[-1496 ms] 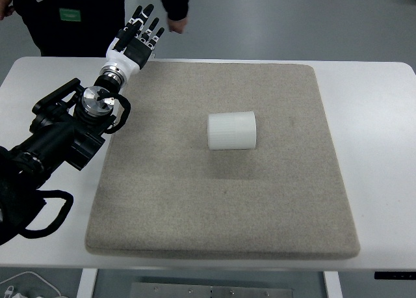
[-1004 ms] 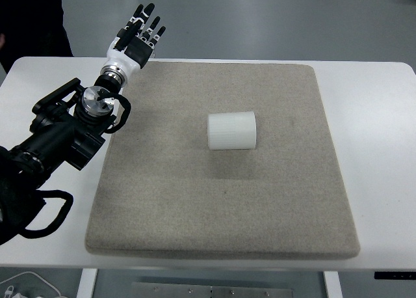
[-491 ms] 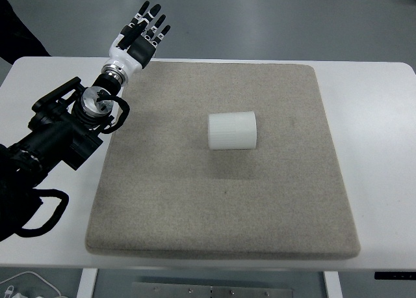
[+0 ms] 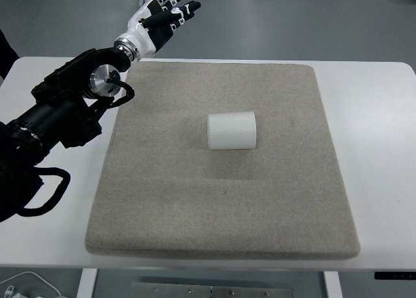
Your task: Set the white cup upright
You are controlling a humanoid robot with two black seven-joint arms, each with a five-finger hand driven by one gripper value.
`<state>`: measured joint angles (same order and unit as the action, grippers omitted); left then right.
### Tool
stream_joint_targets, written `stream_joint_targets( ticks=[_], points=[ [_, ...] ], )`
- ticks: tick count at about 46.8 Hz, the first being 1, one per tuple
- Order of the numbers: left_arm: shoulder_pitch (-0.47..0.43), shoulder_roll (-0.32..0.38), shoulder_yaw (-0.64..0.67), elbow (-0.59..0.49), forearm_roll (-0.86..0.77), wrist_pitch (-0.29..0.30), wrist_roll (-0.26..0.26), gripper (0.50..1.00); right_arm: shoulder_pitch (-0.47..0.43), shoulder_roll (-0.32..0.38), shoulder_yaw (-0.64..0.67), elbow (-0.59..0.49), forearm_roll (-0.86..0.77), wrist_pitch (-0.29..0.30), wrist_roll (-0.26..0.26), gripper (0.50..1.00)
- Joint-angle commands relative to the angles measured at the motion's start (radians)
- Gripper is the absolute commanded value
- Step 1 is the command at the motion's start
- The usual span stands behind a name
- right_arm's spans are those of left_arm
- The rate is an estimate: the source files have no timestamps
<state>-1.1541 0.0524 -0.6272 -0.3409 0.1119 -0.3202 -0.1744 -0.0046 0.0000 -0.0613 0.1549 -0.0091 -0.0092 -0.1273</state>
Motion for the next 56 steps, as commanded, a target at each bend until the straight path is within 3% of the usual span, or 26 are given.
stream_joint_targets(
  ticks=[1,9,16,24,28,36,48,56],
  points=[
    [-0.021,0.000,0.012,-0.015,0.084,0.000,0.006,0.992,0.000,0.000,0.000,0.000,0.000,0.000,0.000,0.930],
    [-0.052,0.011,0.156,-0.081,0.198,0.001,0.010,0.981,0.000,0.000,0.000,0.000,0.000,0.000,0.000,0.930],
    [-0.098,0.087,0.326,-0.207,0.204,0.004,0.012,0.977,0.000,0.000,0.000,0.000,0.000,0.000,0.000,0.930],
    [-0.160,0.158,0.497,-0.338,0.207,0.046,0.030,0.975,0.000,0.000,0.000,0.000,0.000,0.000,0.000,0.930],
    [-0.191,0.172,0.540,-0.374,0.221,0.072,0.064,0.951,0.000,0.000,0.000,0.000,0.000,0.000,0.000,0.930],
    [-0.223,0.193,0.558,-0.440,0.325,0.067,0.125,0.958,0.000,0.000,0.000,0.000,0.000,0.000,0.000,0.930],
    [-0.260,0.253,0.587,-0.665,0.376,0.073,0.322,0.954,0.000,0.000,0.000,0.000,0.000,0.000,0.000,0.930],
    [-0.325,0.248,0.662,-0.675,0.376,0.078,0.340,0.951,0.000,0.000,0.000,0.000,0.000,0.000,0.000,0.930]
  ],
)
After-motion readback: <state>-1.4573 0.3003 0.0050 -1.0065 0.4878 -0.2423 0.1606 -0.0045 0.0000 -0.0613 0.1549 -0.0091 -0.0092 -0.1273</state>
